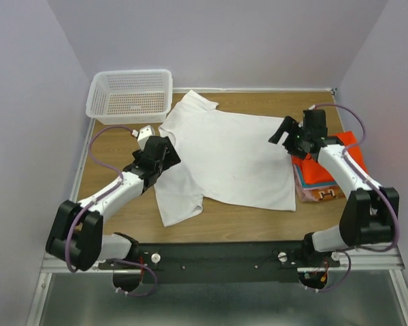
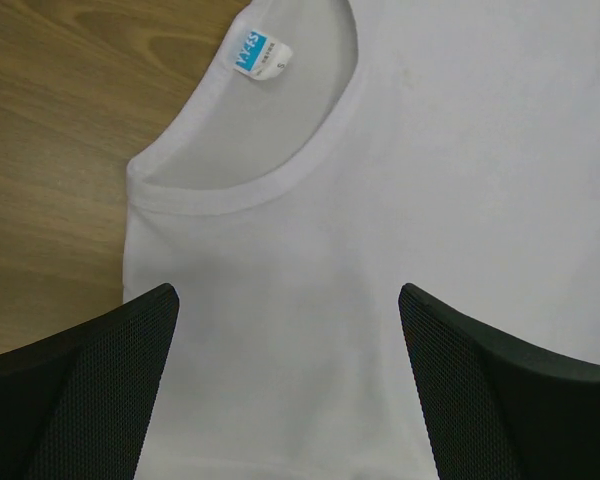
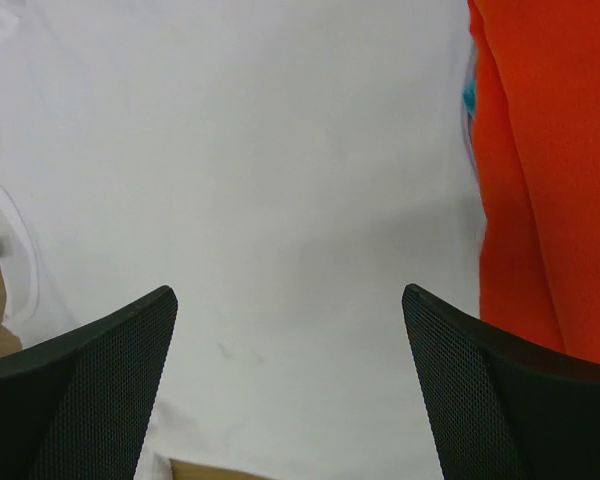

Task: Fold and stack the t-shirts
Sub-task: Flatten the tshirt out

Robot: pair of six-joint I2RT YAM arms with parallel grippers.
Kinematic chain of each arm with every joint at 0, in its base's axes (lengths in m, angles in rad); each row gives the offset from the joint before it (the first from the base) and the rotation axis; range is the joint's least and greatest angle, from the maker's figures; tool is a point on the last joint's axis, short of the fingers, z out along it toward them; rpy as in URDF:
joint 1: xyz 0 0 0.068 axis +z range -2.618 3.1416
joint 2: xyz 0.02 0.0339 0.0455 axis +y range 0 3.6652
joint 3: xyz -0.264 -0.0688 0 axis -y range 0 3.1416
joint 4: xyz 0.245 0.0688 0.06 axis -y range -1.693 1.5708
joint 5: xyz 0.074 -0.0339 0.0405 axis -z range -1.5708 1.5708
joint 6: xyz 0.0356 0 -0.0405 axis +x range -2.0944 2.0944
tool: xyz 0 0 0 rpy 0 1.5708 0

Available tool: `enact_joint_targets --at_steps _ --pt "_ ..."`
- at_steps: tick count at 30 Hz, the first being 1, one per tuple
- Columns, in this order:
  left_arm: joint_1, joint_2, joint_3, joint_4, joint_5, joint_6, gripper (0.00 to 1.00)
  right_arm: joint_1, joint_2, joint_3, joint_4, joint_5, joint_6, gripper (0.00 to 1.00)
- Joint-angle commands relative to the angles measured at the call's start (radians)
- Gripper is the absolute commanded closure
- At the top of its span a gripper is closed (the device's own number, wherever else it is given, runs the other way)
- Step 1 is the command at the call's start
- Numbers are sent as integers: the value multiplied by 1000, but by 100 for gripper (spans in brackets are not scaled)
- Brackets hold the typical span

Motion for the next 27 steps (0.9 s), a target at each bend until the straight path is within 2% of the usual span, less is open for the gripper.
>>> enact_joint_targets --at_steps 1,2,10,13,15,19,24,27 --pt "35 98 27 119 80 109 2 13 180 173 121 39 -94 0" --pt "44 117 31 119 101 115 2 14 267 202 124 36 -106 0" --pt "108 272 19 172 135 125 2 31 603 530 126 13 -213 0" --pt "137 316 28 128 181 136 2 53 704 604 123 22 -270 0" --pt "142 319 24 98 175 133 5 62 749 661 123 25 -288 0" --pt "167 297 5 52 201 125 5 65 840 738 118 15 -281 0" --pt "188 272 4 -62 50 70 5 90 904 790 113 -8 -288 0" --pt "205 272 -4 -65 40 59 5 106 929 808 109 -19 -296 0"
